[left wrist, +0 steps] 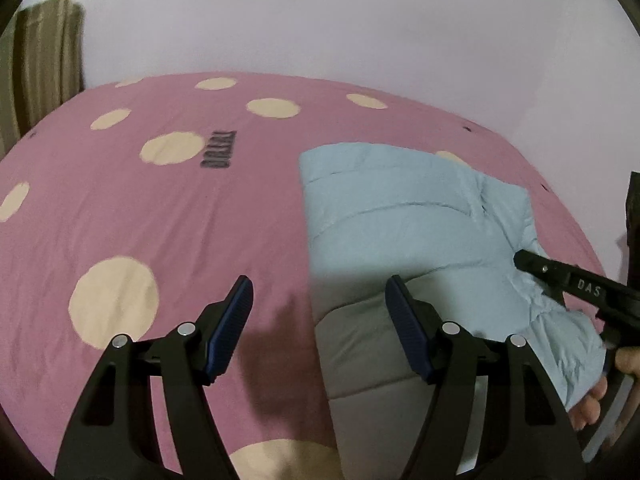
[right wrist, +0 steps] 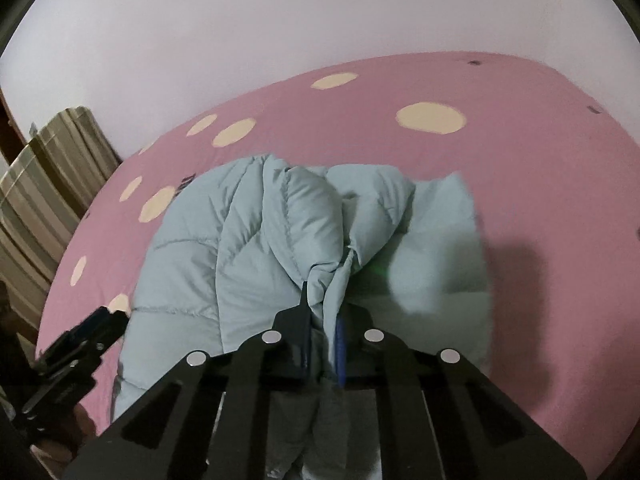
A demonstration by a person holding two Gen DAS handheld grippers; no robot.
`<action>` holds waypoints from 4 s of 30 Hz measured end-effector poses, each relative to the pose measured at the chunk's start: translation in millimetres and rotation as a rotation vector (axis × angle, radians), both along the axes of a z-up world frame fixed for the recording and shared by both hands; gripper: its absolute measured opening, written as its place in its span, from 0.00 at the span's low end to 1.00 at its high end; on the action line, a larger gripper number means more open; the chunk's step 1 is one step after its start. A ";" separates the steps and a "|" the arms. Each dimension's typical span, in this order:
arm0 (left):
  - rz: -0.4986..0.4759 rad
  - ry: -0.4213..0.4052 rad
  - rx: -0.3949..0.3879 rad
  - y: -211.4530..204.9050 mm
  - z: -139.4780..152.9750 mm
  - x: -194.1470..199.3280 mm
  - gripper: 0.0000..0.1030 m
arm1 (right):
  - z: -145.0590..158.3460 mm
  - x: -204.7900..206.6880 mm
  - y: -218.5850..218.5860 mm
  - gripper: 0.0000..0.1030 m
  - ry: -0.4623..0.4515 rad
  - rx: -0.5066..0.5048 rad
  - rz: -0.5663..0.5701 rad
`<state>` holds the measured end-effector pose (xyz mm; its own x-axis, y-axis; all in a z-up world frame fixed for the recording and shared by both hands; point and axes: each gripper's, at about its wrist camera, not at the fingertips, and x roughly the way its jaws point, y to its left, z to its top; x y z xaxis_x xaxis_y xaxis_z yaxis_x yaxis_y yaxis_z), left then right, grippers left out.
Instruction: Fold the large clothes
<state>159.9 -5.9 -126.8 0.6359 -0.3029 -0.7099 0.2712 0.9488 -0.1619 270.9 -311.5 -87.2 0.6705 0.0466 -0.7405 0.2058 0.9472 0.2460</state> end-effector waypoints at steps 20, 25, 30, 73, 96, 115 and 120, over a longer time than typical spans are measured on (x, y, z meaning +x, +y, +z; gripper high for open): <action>-0.079 0.076 0.212 -80.3 -56.4 20.6 0.66 | -71.4 1.0 -58.2 0.10 0.094 0.080 -0.029; -0.052 0.043 0.164 -64.0 -35.4 5.5 0.65 | -49.6 -13.9 -53.2 0.17 0.065 0.032 -0.039; -0.018 0.007 0.107 -45.8 -13.5 -15.7 0.65 | -18.4 -44.3 -37.0 0.17 0.008 -0.063 -0.068; -0.094 0.016 0.172 -85.0 2.8 57.0 0.66 | -0.1 -6.2 -42.6 0.17 -0.054 -0.105 -0.046; -0.129 0.138 0.283 -115.8 -62.0 80.1 0.66 | -70.4 28.5 -48.6 0.16 0.068 -0.130 -0.088; -0.092 0.101 0.229 -103.4 -44.8 69.4 0.78 | -49.2 6.7 -42.5 0.49 0.015 -0.139 -0.120; -0.073 0.080 0.212 -93.8 -34.6 54.4 0.80 | -36.5 -10.3 -38.6 0.60 0.005 -0.149 -0.150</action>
